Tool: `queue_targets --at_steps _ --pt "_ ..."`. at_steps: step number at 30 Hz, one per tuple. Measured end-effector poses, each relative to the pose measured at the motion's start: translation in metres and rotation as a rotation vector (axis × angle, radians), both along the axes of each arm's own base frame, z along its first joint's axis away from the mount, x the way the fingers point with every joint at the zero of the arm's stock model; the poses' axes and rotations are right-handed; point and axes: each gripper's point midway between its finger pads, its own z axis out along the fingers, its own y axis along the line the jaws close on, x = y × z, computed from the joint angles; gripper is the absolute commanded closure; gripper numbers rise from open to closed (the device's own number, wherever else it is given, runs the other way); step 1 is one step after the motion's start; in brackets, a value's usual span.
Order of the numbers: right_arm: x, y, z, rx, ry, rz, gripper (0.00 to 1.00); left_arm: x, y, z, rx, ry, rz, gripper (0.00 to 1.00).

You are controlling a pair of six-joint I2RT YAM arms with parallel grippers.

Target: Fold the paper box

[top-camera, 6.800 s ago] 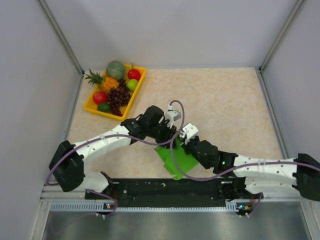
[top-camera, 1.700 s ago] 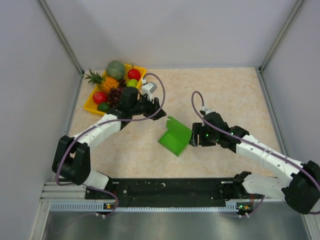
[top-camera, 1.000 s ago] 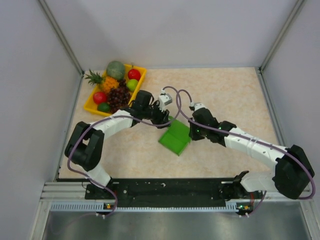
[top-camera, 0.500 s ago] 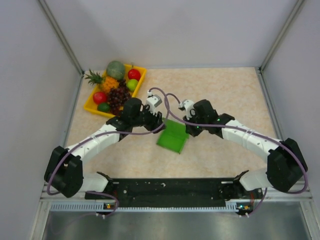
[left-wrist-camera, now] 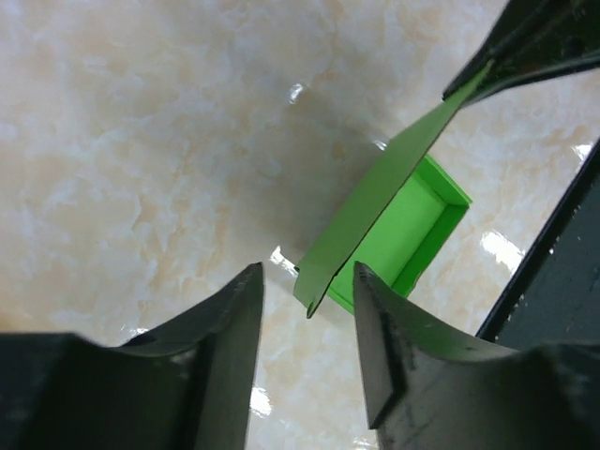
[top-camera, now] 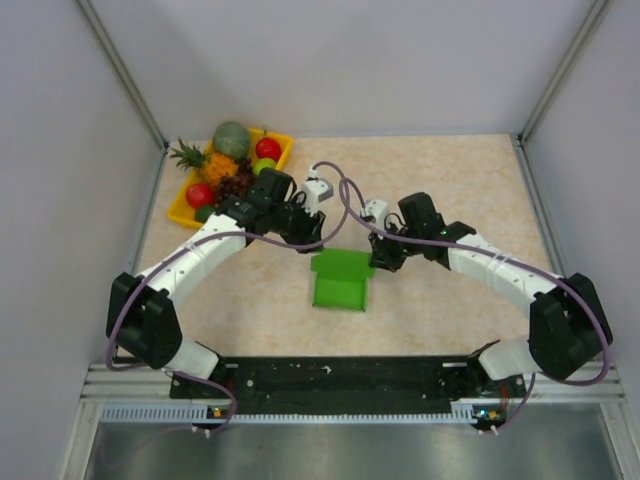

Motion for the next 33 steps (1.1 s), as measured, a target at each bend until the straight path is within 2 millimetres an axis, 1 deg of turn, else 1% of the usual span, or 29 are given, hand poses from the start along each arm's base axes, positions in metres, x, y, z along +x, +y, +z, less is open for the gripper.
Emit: queue_targets --at_steps 3,6,7,9,10,17,19,22,23,25,26,27,29,33 --pt "0.001 -0.001 0.003 0.008 -0.01 0.008 1.0 -0.011 0.0 -0.002 -0.011 0.027 -0.063 0.41" --pt "0.001 -0.001 0.003 0.012 -0.013 0.015 1.0 -0.021 -0.002 -0.008 -0.029 0.046 -0.116 0.41" --pt "0.0 0.0 0.004 0.013 -0.013 0.018 1.0 -0.024 -0.001 -0.012 -0.028 0.055 -0.127 0.43" --pt "0.0 0.0 0.004 0.015 -0.016 0.023 1.0 -0.031 0.0 -0.02 -0.025 0.077 -0.147 0.5" --pt "0.0 0.0 0.005 0.016 -0.017 0.023 1.0 -0.034 0.0 -0.023 -0.026 0.088 -0.156 0.57" --pt "0.001 -0.002 0.008 0.019 -0.028 0.018 1.0 -0.036 -0.002 -0.028 -0.012 0.065 -0.187 0.73" --pt "0.001 -0.002 0.008 0.019 -0.028 0.018 1.0 -0.036 0.001 -0.033 0.014 0.057 -0.18 0.74" --pt "0.002 -0.002 0.008 0.018 -0.029 0.017 1.0 -0.036 0.003 -0.039 0.049 0.048 -0.171 0.66" --pt "0.002 -0.002 0.008 0.017 -0.029 0.016 1.0 -0.035 0.003 -0.04 0.056 0.042 -0.17 0.65" --pt "0.002 -0.003 0.008 0.014 -0.031 0.013 1.0 -0.034 0.004 -0.042 0.08 0.03 -0.163 0.66" --pt "0.003 -0.003 0.008 0.014 -0.032 0.012 1.0 -0.034 0.004 -0.042 0.089 0.025 -0.162 0.68" --pt "0.003 -0.003 0.007 0.013 -0.031 0.011 1.0 -0.034 0.004 -0.043 0.098 0.021 -0.159 0.74" --pt "0.003 -0.003 0.007 0.013 -0.031 0.01 1.0 -0.034 0.004 -0.044 0.11 0.014 -0.156 0.79" --pt "0.003 -0.003 0.007 0.011 -0.032 0.007 1.0 -0.03 0.005 -0.046 0.144 -0.01 -0.135 0.92"
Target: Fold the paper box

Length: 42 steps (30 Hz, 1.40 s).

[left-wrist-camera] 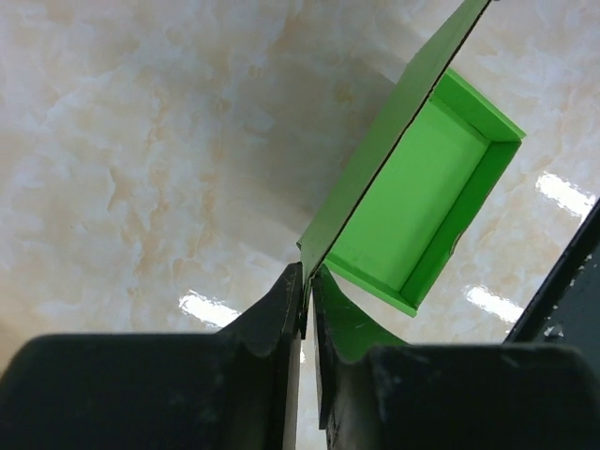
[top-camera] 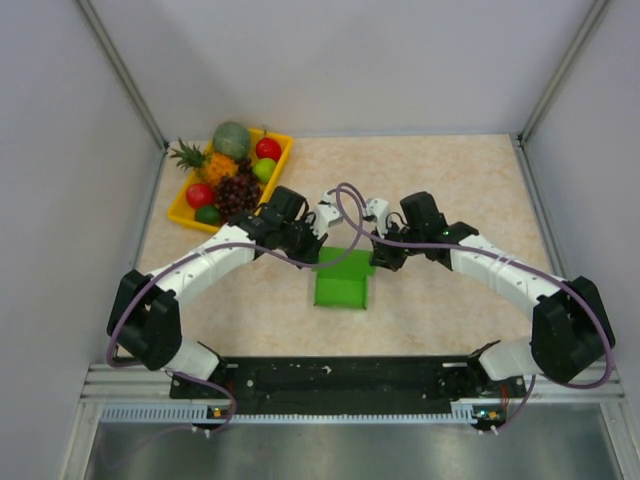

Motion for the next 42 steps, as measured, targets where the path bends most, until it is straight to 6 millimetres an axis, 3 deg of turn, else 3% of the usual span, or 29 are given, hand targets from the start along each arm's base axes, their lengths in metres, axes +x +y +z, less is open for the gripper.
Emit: queue_targets --at_steps 2,6,17,22,28,32,37,42 --pt "0.001 -0.001 0.0 -0.002 0.003 -0.011 0.89 0.003 -0.001 0.0 0.006 -0.014 0.014 1.0" --pt "0.008 -0.007 -0.003 -0.027 0.011 -0.09 0.74 0.009 -0.004 0.0 0.015 -0.05 0.047 1.0" --pt "0.014 -0.021 -0.012 -0.068 0.035 -0.234 0.69 0.012 -0.003 -0.001 0.026 -0.088 0.077 1.0" --pt "0.019 -0.022 -0.017 -0.081 0.031 -0.243 0.6 0.014 -0.004 0.001 0.019 -0.098 0.076 1.0" --pt "0.032 -0.019 -0.022 -0.097 0.005 -0.239 0.57 0.014 -0.004 0.001 0.02 -0.103 0.067 1.0" --pt "0.041 -0.014 -0.021 -0.086 -0.039 -0.221 0.61 0.013 -0.004 0.0 0.021 -0.107 0.055 1.0" --pt "0.045 -0.006 -0.015 -0.04 -0.064 -0.17 0.83 0.012 -0.005 0.0 0.02 -0.108 0.045 1.0" --pt "0.045 -0.002 -0.012 -0.004 -0.061 -0.137 0.99 0.012 -0.005 0.0 0.018 -0.107 0.043 1.0"
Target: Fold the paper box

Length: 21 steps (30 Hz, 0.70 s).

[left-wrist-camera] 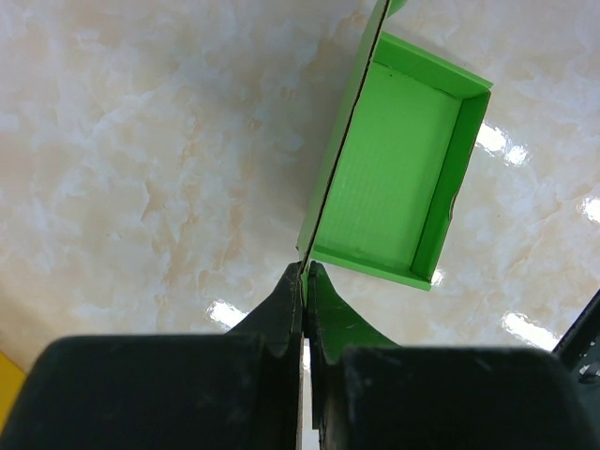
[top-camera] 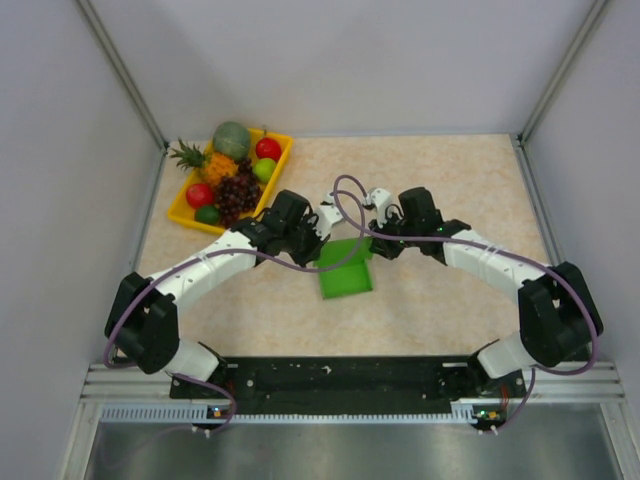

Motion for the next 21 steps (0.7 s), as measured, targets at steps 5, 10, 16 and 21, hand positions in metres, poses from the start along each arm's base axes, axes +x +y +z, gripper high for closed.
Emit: queue_targets --at_steps 5,10,16,21 --pt "-0.001 0.001 0.0 0.011 0.012 -0.001 1.0 0.0 0.0 0.0 -0.002 0.003 0.009 1.0" --pt "0.001 0.003 0.002 0.016 0.034 -0.119 1.0 0.006 0.0 0.0 -0.028 0.038 0.131 1.0" --pt "-0.002 -0.001 0.012 0.026 0.024 -0.384 1.0 0.029 -0.007 -0.007 -0.086 0.065 0.379 1.0" --pt "0.001 -0.006 0.011 0.027 -0.006 -0.575 1.0 0.055 -0.017 -0.014 -0.12 0.057 0.568 1.0"
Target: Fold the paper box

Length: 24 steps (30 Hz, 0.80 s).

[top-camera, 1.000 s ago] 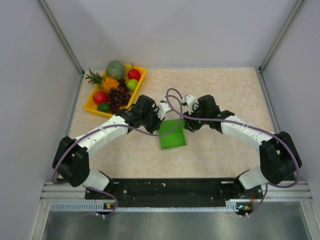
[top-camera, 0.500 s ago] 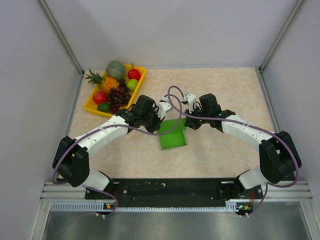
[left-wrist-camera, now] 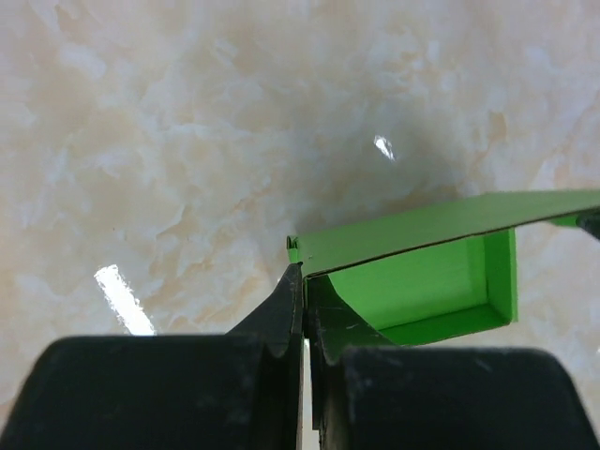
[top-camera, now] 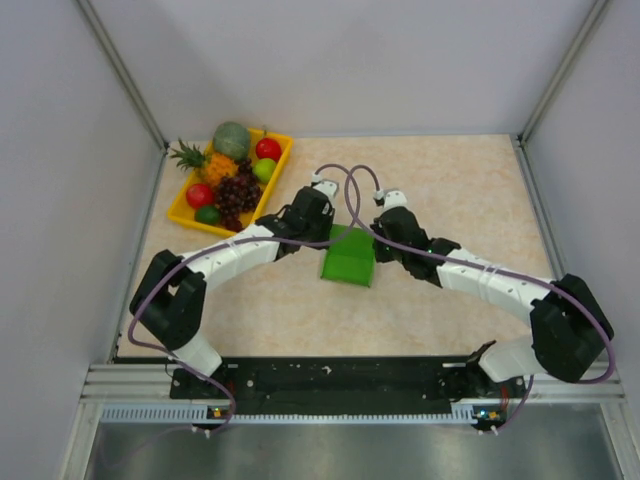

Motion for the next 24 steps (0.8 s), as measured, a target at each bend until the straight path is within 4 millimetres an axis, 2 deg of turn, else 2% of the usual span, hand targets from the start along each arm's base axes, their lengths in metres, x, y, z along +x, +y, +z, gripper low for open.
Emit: queue_targets --at_steps 3,8,15,24 --pt "0.003 -0.003 -0.004 0.015 -0.033 -0.092 1.0 0.012 -0.007 -0.004 -0.019 -0.019 0.072 1.0" --pt "0.012 -0.009 -0.005 0.029 -0.092 -0.197 1.0 0.02 -0.015 -0.006 -0.049 -0.085 0.151 1.0" --pt "0.023 -0.013 -0.011 0.041 -0.091 -0.341 1.0 0.023 -0.018 -0.013 -0.066 -0.114 0.186 1.0" --pt "0.02 -0.016 -0.014 0.088 -0.101 -0.492 1.0 0.02 -0.023 -0.018 -0.122 -0.152 0.203 1.0"
